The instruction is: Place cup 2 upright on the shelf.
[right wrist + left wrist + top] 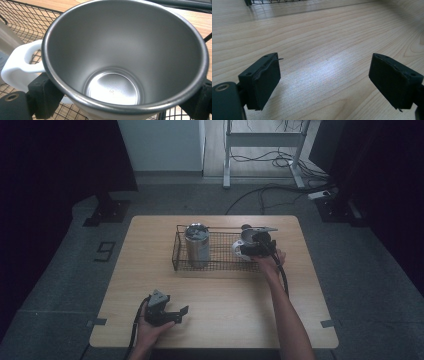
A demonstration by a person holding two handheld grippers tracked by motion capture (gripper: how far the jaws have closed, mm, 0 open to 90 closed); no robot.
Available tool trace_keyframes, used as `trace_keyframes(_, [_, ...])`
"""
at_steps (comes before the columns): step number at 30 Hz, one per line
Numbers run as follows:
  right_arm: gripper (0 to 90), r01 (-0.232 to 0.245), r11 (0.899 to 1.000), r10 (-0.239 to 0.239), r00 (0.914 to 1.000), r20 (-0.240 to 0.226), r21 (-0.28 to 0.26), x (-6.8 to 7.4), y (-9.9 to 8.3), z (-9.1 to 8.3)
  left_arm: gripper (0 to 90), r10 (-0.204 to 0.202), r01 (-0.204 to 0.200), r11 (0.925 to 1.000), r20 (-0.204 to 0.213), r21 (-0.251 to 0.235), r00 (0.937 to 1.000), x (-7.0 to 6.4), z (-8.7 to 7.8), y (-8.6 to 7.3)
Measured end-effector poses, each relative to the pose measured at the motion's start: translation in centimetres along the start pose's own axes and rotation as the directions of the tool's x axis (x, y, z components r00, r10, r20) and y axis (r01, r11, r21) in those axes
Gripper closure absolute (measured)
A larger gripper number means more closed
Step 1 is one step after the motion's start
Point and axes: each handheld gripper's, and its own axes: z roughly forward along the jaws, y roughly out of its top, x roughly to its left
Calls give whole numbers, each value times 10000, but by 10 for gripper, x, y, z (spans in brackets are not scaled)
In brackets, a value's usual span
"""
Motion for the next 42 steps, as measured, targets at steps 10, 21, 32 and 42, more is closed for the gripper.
trace_keyframes(10, [81, 268, 9987, -271, 9996, 78, 429, 1, 0, 4, 105, 3, -3, 10000, 21, -12, 10000, 0, 0, 0])
trace_keyframes(21, [81, 285, 9965, -286, 9996, 12, 788, 1, 0, 6, 105, 2, -2, 10000, 34, -1, 10000, -1, 0, 0])
trace_keyframes(32, [80, 260, 9913, -273, 9996, 76, 1288, 0, 3, 11, 105, 3, -3, 10000, 37, -23, 10000, -1, 0, 0])
trace_keyframes(42, [79, 393, 9871, -425, 9989, 172, 1552, 1, 3, 11, 105, 14, -14, 10000, 50, -10, 10000, -1, 0, 0])
